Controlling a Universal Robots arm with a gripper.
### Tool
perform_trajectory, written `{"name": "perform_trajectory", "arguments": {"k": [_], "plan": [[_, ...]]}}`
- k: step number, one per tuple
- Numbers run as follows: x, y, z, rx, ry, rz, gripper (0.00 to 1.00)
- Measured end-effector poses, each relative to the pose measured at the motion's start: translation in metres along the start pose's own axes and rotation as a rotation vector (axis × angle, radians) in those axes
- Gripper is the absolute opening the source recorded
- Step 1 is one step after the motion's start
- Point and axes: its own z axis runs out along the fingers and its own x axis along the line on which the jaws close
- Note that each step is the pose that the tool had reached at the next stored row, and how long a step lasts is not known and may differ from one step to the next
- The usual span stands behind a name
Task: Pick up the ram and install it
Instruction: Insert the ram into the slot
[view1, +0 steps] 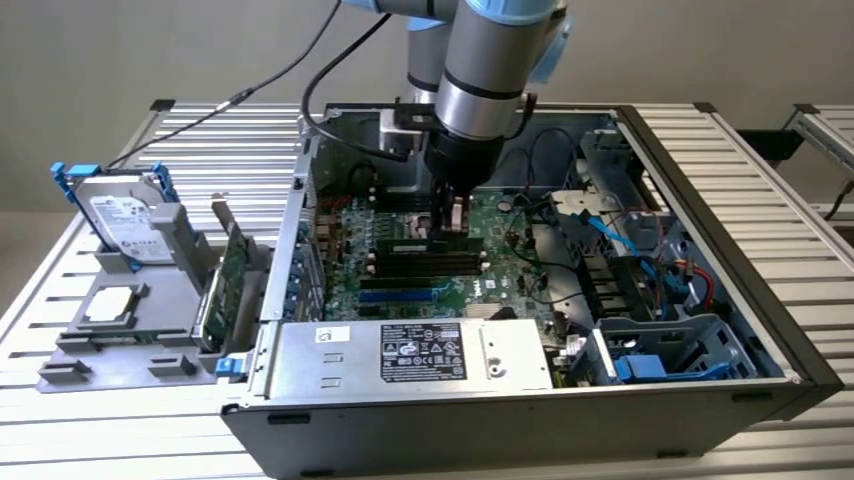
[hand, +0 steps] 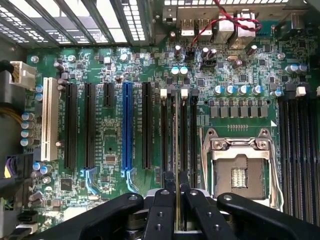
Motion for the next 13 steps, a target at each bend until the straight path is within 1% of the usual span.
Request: {"name": "perform_trajectory", "arguments": {"k": [3, 5, 9, 13], "plan": [[0.0002, -0.0003, 0.0023, -0.003, -0.0001, 0.002, 0.14], [0.0003, -0.0005, 0.004, -0.0043, 0.0009, 0.002, 0.14], [0.0008, -0.001, 0.007, -0.0055, 0.0034, 0.003, 0.14], [0.002, -0.0011, 0.0071, -0.0055, 0.0035, 0.003, 0.14]]}}
